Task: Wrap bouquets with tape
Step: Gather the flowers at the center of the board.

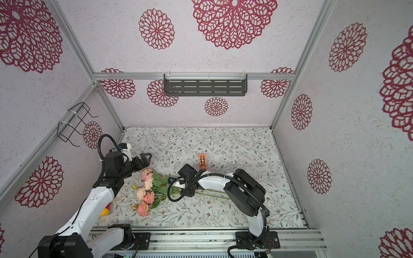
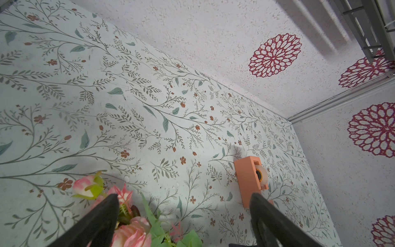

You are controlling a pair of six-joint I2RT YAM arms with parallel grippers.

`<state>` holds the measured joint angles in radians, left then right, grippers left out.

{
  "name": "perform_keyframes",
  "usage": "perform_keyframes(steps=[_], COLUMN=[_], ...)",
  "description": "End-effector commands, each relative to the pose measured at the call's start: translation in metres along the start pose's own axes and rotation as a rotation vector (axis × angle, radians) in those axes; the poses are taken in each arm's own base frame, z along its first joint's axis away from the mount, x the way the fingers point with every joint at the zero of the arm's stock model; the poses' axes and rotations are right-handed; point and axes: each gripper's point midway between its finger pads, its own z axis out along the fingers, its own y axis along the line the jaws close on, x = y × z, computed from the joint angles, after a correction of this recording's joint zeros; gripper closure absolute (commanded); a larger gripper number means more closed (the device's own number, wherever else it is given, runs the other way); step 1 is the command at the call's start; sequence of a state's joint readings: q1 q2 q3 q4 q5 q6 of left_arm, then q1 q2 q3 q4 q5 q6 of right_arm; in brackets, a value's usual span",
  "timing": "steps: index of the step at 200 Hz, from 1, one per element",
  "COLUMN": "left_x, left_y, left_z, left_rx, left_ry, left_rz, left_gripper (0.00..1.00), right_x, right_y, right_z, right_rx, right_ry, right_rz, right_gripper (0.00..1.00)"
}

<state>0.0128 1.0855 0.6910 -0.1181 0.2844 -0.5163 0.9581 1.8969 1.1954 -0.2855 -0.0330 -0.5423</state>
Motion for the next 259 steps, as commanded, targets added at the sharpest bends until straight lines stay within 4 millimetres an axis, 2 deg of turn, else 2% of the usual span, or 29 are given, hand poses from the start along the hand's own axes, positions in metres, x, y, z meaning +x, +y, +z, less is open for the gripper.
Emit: perform_keyframes(steps=[1, 11, 18, 49, 113, 144, 174, 205, 212, 224, 237, 259], left_x=[-0.008, -0.008, -0.007, -0.007, -0.006, -0.007, -0.01, -0.021, -0.024, -0.028, -0.027, -0.022], left_y=[-0.008, -0.006, -0.004, 0.001, 0.005, 0.004, -0.008, -0.025, -0.027, -0.035, -0.045, -0.062], left_z=[-0.001, 0.0, 0.0, 0.0, 0.004, 0.004, 0.008, 0.009, 0.01, 0.014, 0.021, 0.036], left_rx=[0.029, 0.021, 0.011, -0.015, -0.037, -0.029, 0.039, 0.1, 0.097, 0.098, 0.092, 0.096], left_ry=[-0.014, -0.014, -0.01, -0.012, -0.002, -0.002, 0.0, -0.015, -0.016, -0.01, 0.007, 0.046], left_rz=[0.018, 0.02, 0.019, 0.026, 0.025, 0.013, -0.002, -0.021, -0.021, -0.005, 0.021, 0.07], left_gripper=[0.02, 0.02, 0.02, 0.02, 0.02, 0.02, 0.02, 0.02, 0.02, 0.02, 0.02, 0.02], right_x=[0.048, 0.053, 0.057, 0.083, 0.109, 0.113, 0.116, 0.122, 0.122, 0.121, 0.117, 0.09], right_y=[0.011, 0.016, 0.015, -0.001, -0.033, -0.044, -0.051, -0.058, -0.059, -0.063, -0.069, -0.065], right_z=[-0.007, -0.009, -0.01, -0.014, -0.021, -0.023, -0.022, -0.023, -0.024, -0.027, -0.033, -0.062], right_rx=[-0.038, -0.061, -0.05, 0.058, 0.145, 0.157, 0.165, 0.19, 0.198, 0.23, 0.271, 0.259], right_ry=[0.189, 0.202, 0.219, 0.316, 0.402, 0.377, 0.344, 0.338, 0.337, 0.328, 0.307, 0.207], right_rz=[-0.068, -0.078, -0.08, -0.116, -0.159, -0.162, -0.167, -0.159, -0.161, -0.163, -0.161, -0.05], right_gripper=[0.23, 0.23, 0.27, 0.41, 0.55, 0.61, 0.66, 0.72, 0.72, 0.65, 0.45, 0.25])
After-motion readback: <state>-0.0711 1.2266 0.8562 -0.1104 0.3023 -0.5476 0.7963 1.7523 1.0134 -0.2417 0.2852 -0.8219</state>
